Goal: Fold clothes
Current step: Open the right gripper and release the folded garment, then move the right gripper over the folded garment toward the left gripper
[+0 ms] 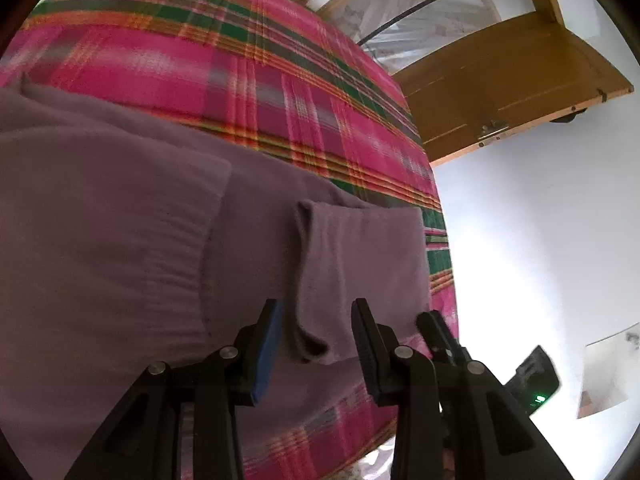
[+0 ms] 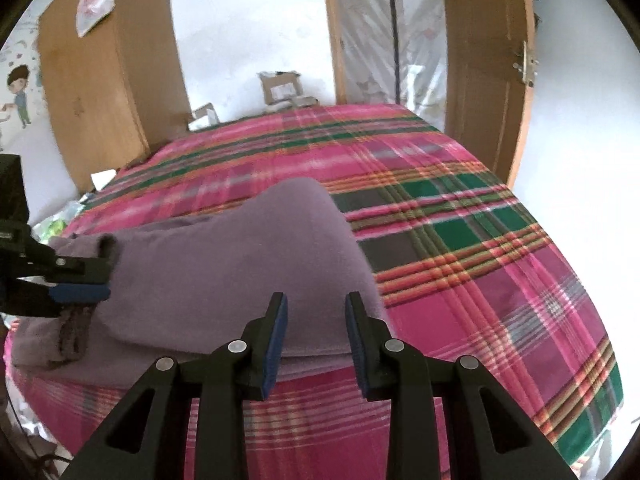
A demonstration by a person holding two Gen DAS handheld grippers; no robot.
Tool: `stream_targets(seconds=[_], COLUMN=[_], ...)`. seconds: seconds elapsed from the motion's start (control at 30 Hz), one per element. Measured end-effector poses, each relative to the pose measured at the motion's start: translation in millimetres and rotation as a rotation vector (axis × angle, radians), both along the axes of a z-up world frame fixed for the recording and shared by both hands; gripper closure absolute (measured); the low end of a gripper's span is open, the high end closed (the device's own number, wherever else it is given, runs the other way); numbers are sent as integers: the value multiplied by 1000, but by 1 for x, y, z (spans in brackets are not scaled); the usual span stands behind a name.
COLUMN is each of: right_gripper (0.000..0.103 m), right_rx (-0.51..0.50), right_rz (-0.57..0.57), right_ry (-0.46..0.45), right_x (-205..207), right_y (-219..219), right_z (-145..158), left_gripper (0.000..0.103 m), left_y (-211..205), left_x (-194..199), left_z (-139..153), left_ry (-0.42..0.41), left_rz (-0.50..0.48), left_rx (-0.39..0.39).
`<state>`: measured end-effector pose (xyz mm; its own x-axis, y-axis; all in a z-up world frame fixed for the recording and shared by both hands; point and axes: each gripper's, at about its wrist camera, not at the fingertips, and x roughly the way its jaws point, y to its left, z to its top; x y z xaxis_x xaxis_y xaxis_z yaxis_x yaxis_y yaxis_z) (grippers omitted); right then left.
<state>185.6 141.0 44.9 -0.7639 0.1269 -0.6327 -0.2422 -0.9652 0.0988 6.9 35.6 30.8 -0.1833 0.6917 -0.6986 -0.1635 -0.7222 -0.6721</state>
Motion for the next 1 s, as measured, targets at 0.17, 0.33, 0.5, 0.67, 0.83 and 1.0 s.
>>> stream_targets(seconds=[0.17,0.33,0.5,0.67,0.83,1.0], right_gripper=[72,72,72,72,72,72], right_rx=[13,7,3,18,25,43], right_rz=[129,273,337,332,328,316], right_ry=[8,14,-28,-41,-43,-51], right_x=[-11,-25,-33,-31,-33,-30], right_y=[-38,-80,-104,-109,-114,-116], right_z=[4,3,-9,-11,-11,-13], left_gripper=[67,66,66,66,66,66], left_y=[-8,-20,-37,-54,-74,-101], left_x=[3,7,10,14,21,24], left_z=[0,6,12,17,22,19], left_ry=[-14,5,22,36,55,62], left_rz=[8,35,74,100,127,186], left_rx=[40,59,77,91,76,83])
